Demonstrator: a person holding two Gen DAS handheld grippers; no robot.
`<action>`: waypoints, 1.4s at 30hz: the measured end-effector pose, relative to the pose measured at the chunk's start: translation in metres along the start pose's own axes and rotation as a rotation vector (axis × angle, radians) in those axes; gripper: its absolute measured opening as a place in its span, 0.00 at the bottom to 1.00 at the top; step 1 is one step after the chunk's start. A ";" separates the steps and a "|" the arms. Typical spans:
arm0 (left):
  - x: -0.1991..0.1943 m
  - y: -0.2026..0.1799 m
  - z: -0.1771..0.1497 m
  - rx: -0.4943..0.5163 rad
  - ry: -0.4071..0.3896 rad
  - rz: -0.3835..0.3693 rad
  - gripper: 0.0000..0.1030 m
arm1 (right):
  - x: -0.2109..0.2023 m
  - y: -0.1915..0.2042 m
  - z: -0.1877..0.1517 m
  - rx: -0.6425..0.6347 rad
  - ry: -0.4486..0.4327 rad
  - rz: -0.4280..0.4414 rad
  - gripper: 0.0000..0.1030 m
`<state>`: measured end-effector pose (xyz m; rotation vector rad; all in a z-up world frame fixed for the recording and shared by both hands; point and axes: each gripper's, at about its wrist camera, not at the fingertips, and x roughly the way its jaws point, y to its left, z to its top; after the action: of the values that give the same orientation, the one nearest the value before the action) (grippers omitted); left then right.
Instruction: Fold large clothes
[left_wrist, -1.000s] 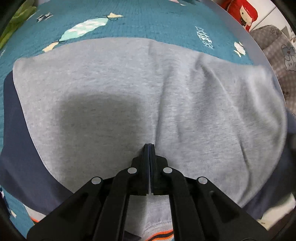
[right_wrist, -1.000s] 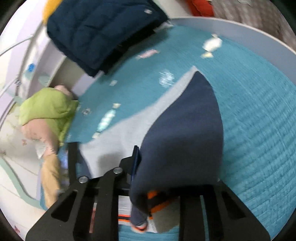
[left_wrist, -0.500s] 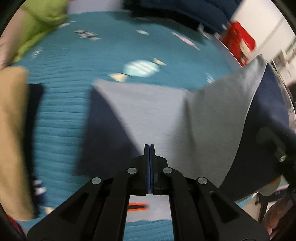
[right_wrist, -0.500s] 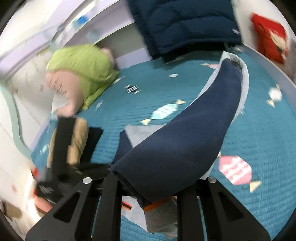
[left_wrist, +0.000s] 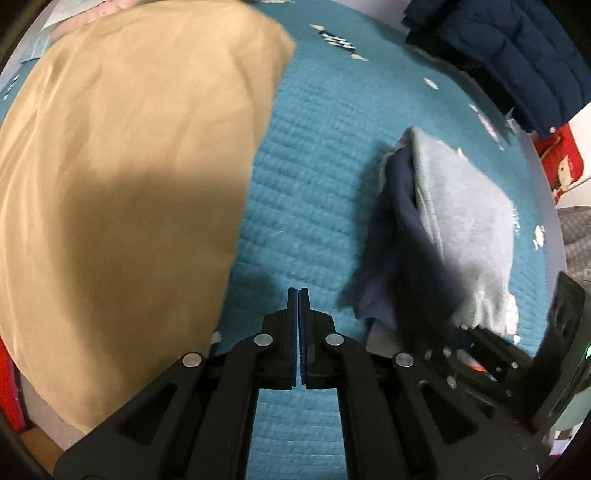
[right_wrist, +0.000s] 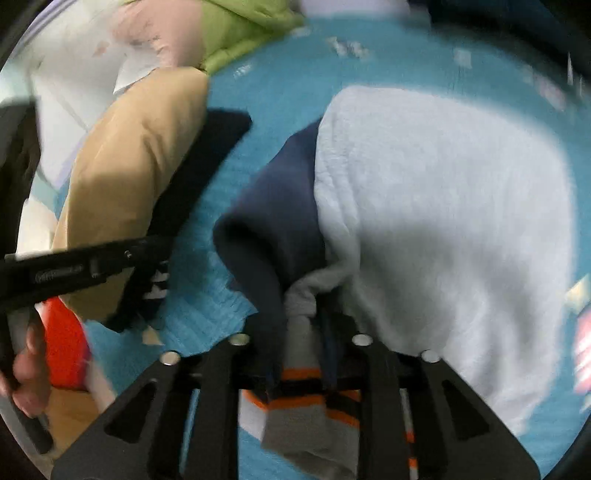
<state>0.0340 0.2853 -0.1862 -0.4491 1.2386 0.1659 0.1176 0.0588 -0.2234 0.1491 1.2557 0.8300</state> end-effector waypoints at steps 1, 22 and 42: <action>0.000 -0.001 0.000 0.002 -0.003 0.009 0.02 | -0.003 -0.001 -0.002 0.027 -0.004 0.067 0.48; 0.058 -0.125 -0.039 0.340 0.075 0.023 0.02 | -0.072 -0.064 -0.020 0.230 0.008 -0.316 0.20; 0.067 -0.113 0.020 0.226 0.082 -0.133 0.03 | -0.040 -0.072 0.048 0.213 0.060 -0.284 0.13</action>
<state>0.1139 0.1841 -0.2166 -0.3428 1.2866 -0.1058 0.1912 -0.0008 -0.2138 0.1138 1.3836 0.4583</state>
